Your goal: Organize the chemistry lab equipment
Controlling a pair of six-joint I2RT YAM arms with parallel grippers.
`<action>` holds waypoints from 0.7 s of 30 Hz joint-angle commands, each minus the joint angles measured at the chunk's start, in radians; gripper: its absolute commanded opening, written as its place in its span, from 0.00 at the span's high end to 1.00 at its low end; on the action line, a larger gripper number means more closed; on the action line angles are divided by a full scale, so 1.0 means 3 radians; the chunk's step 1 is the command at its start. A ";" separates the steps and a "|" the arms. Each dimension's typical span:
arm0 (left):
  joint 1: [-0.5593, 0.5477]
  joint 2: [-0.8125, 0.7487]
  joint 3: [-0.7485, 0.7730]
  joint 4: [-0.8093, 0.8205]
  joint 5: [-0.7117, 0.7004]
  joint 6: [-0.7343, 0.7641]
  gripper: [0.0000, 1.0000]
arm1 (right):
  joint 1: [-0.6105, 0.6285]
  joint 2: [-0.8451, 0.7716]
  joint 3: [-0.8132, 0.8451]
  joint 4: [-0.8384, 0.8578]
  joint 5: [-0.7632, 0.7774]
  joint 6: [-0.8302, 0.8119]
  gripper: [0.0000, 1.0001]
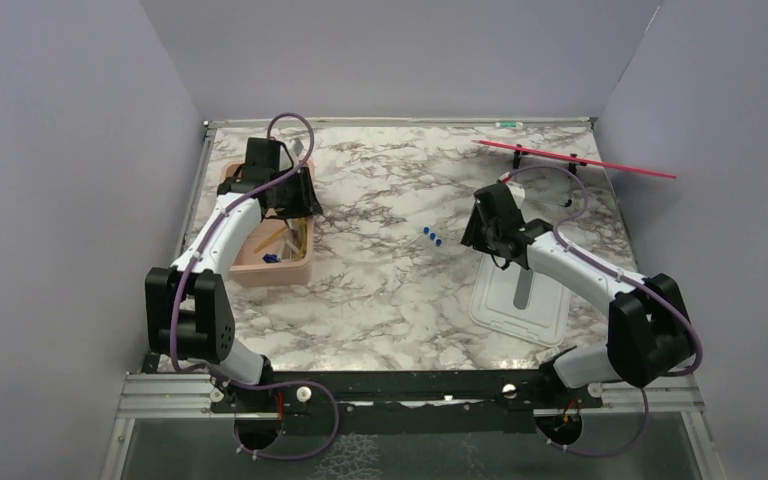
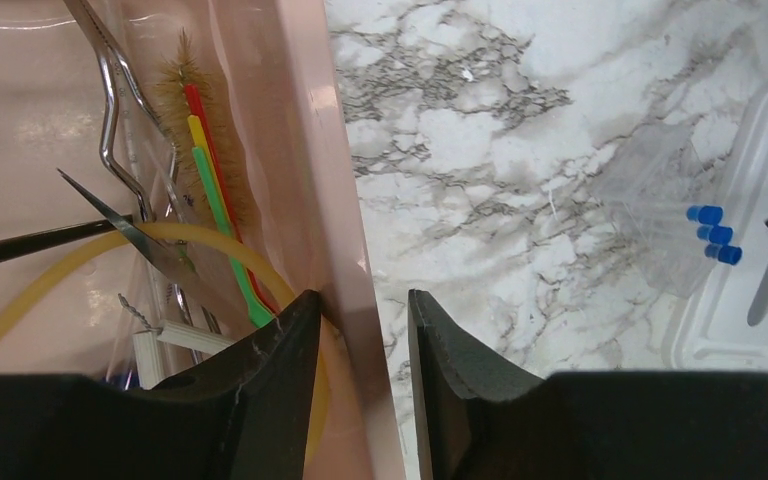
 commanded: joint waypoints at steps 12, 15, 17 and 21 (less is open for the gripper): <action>-0.0480 -0.0187 0.0027 0.0445 0.1026 -0.0359 0.60 | -0.0349 0.0462 -0.0010 -0.0174 0.0431 -0.0028 0.59; -0.0486 -0.0244 0.0050 0.0472 0.0980 -0.0410 0.58 | -0.0363 0.0574 0.0002 -0.0201 0.0419 -0.0005 0.60; -0.0486 -0.0308 0.0050 0.0473 0.0855 -0.0425 0.56 | -0.0365 0.0652 0.0016 -0.0202 0.0393 -0.0002 0.62; -0.0486 -0.0456 0.0040 0.0458 0.0639 -0.0446 0.52 | -0.0365 0.0759 0.0028 -0.0154 0.0330 -0.0027 0.68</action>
